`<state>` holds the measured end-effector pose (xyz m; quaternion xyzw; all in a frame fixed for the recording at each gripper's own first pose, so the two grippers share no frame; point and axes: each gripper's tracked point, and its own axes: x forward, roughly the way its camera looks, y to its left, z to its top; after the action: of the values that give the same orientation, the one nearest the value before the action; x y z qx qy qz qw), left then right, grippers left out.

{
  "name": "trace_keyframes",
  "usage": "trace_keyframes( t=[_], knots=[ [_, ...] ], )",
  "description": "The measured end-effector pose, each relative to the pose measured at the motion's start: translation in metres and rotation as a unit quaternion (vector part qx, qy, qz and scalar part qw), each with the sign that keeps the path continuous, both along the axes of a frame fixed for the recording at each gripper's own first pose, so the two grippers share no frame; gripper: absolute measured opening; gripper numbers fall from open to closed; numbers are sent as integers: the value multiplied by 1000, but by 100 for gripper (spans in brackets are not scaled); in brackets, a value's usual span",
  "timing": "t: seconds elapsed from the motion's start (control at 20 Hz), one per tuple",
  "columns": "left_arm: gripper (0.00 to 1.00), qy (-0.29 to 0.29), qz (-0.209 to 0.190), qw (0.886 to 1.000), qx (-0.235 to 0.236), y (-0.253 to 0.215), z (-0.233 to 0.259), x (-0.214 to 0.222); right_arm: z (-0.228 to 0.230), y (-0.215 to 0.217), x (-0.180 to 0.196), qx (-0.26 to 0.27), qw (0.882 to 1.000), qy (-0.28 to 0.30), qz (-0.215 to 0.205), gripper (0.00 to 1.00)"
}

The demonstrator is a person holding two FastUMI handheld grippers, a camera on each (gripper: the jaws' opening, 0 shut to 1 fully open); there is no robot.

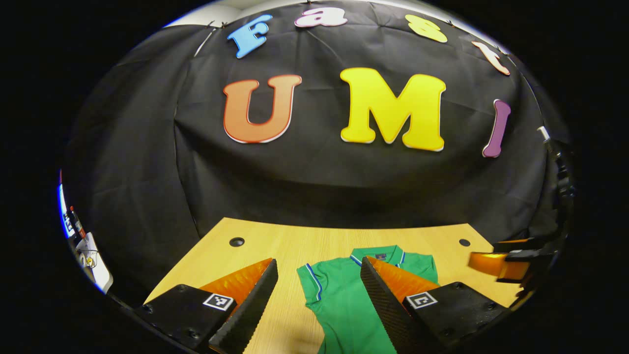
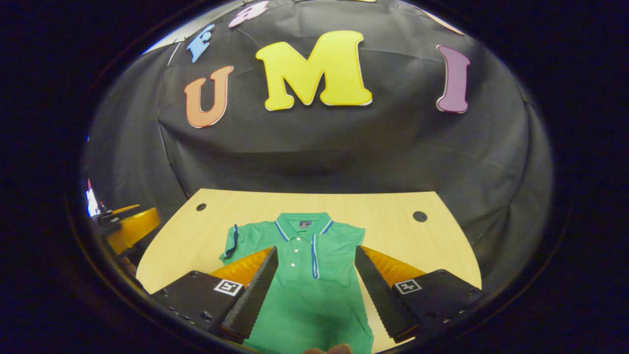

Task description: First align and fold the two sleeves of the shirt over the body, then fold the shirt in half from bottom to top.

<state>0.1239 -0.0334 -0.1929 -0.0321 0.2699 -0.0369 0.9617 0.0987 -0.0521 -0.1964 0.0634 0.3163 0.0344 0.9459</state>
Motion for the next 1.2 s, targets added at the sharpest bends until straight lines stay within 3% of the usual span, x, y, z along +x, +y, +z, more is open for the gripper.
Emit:
trace_keyframes(
  t=[0.2, 0.3, 0.35, 0.5, 0.9, 1.05, 1.2],
  knots=[
    [100, 88, -41, 995, -10, -7, -70, 25, 8, -15, -28, -14, 999, -1, -36, 96],
    [100, 134, -41, 990, -16, -4, -108, 29, 2, -19, -40, -26, 999, 12, -41, 100],
    [100, 150, -40, 988, -16, -5, -123, 31, -2, -21, -46, -28, 999, 18, -43, 96],
    [100, 198, -38, 979, -3, -2, -168, 38, -9, -26, -58, -11, 997, 38, -66, 96],
    [100, 260, -63, 963, 24, -3, -223, 51, -36, -40, -66, 2, 993, 84, -88, 96],
    [79, 277, -72, 958, 12, -2, -232, 48, -42, -40, -63, 15, 992, 90, -88, 96],
    [68, 290, -81, 954, 3, -1, -236, 44, -50, -36, -56, 23, 991, 100, -84, 96]
  ],
)
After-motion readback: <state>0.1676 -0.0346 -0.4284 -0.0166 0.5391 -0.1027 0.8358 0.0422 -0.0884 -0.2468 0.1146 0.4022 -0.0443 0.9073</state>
